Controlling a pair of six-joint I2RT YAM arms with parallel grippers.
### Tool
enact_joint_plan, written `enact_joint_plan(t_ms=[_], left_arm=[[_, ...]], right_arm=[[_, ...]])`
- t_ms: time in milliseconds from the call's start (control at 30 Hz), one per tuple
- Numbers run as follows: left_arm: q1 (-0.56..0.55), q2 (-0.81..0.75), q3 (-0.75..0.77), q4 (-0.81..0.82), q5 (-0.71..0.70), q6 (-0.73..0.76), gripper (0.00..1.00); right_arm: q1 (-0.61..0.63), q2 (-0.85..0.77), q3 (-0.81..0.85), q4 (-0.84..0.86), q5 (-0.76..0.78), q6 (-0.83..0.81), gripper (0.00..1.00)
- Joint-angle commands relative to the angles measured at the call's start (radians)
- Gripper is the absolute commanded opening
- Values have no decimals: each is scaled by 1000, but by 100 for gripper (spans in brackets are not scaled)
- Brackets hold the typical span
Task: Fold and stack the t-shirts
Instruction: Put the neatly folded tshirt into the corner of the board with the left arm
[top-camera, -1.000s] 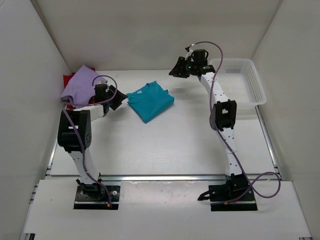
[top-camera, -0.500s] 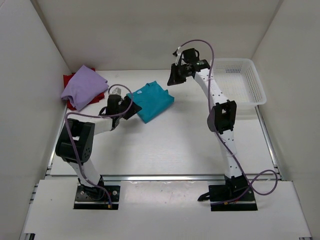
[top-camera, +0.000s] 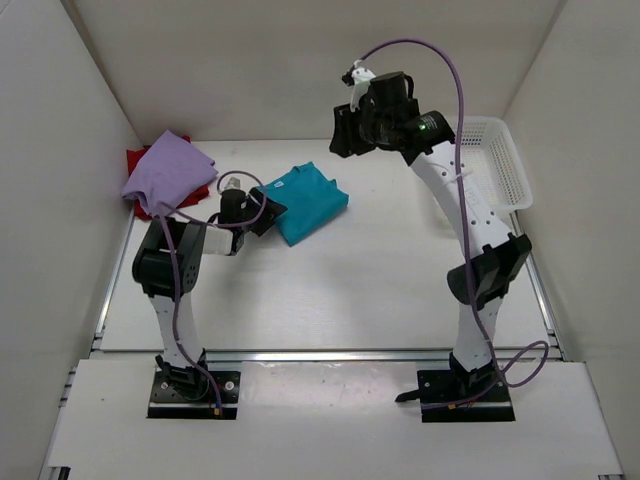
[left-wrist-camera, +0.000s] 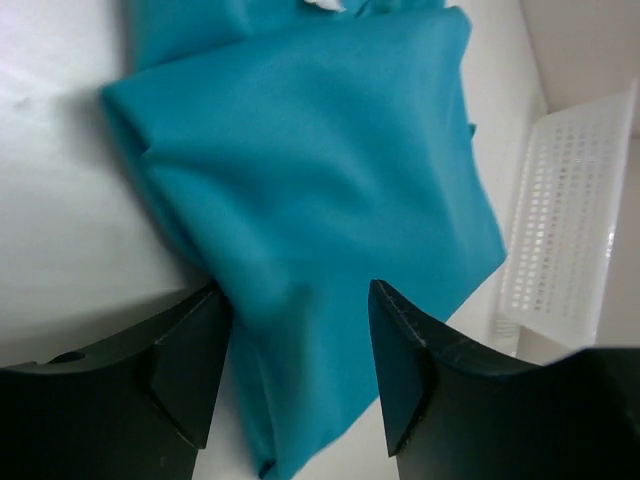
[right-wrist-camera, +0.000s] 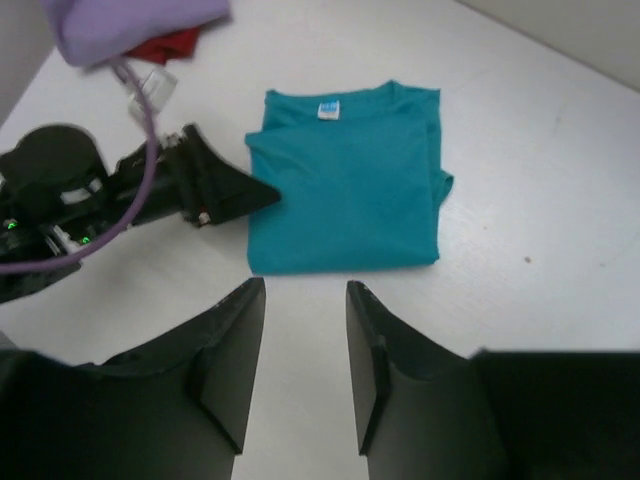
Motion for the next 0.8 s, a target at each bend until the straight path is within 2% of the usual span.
enact_joint_plan(t_ms=[0,67,100,133,167,200,233,267,300,367,500,567,600,700,767], left_arm=[[-27,111,91,9,-8,-41,67],[-38,155,148,29,-6,-46,54],[-44,183,210,12,-15,-35,48],[-45,204,229,6,-21,-29,46],[-41,215,255,-12,-29,-9,39],[-48,238,295,-22,-34,2,30],[-53,258,341,-46,-28,9,26],[-50,267,384,-62,-29,12,17],[-55,283,401,-75,-26,17,9],[-58,289,464,-101,-9,31,2],[-55,280,600,-174,40,83,0],[-39,286,759,-280,76,117,0],[-27,286,863,-348,81,142,0],[14,307,1042,-480,113,187,0],[85,301,1164,-558,134,199,0]], right_arm=[[-4,-123,-245,107,52,22,38],[7,-241,-420,244,52,51,42],[-8,-362,-576,320,7,78,44],[-13,-402,-635,356,-17,94,45],[-16,-439,-699,405,-47,104,45],[-27,-529,-827,483,-88,138,46],[-34,-598,-940,556,-112,172,46],[-33,-666,-1041,616,-116,187,46],[-36,-701,-1091,635,-136,198,46],[-50,-803,-1262,684,-169,229,45],[-117,-938,-1516,727,-205,264,46],[-194,-996,-1656,782,-279,304,46],[-227,-1010,-1695,798,-320,313,46],[-242,-1033,-1731,790,-324,306,46],[-249,-1045,-1737,778,-324,290,46]])
